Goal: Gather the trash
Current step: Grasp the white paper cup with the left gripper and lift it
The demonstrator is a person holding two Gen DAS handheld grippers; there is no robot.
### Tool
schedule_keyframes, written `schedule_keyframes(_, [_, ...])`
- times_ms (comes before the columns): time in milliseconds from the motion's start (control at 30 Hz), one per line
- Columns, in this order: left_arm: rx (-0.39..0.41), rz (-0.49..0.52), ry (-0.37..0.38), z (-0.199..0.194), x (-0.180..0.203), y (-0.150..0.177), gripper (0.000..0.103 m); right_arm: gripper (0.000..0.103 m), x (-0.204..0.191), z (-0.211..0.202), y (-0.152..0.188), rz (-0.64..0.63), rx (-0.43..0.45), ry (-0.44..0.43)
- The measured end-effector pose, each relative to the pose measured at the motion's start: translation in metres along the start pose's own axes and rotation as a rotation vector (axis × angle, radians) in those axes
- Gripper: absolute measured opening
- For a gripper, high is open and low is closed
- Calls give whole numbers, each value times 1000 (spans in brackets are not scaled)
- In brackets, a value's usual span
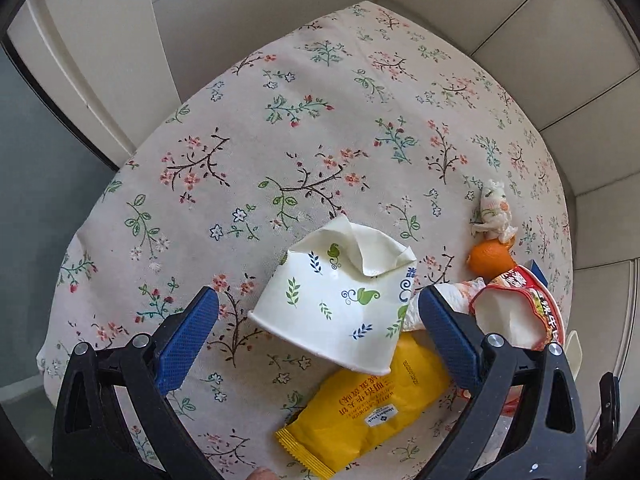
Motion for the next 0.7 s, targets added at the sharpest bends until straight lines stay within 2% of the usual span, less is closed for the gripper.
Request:
schedule_keyframes(67, [-5,14,-8,5,-2,-2,96,94,-4,1,1,-14,-1,-2])
schedule_keyframes(200, [-31,51,25,10,10,-1,96,94,-7,3,1,-26,-6,3])
schedule_keyframes(267, [-43,91,0,14,15,0,96,94,-7,6,2,-24,-16,1])
schedule_keyframes(333, [-73,125,-59,23,14,2,96,94,-9,9,3,-28,-24,1])
schedule_keyframes(433, [-117,107,-88,34,7,6,96,94,-10,12,5,-39,-35,1])
schedule_keyframes(467, [-117,99,-80,35,6,7,95,94,-11,13,5,-41,-39,0])
schedule_keyframes(500, [-109,93,-63,34,7,6,88,94,-11,14,6,-41,-45,-6])
schedule_keyframes(700, [-20,125,9,9,25,-1,85,94,-34,9,11,-56,-92,-144])
Point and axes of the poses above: each gripper's, at about its wrist camera, not at the fingertips, and z roughly the way its jaws point, x to its right, y to its underside, the point moved 8 cm from there along z, roughly the way its jaws point, and after that the axes turned 12 degrees about y, right-handed, at the moved point
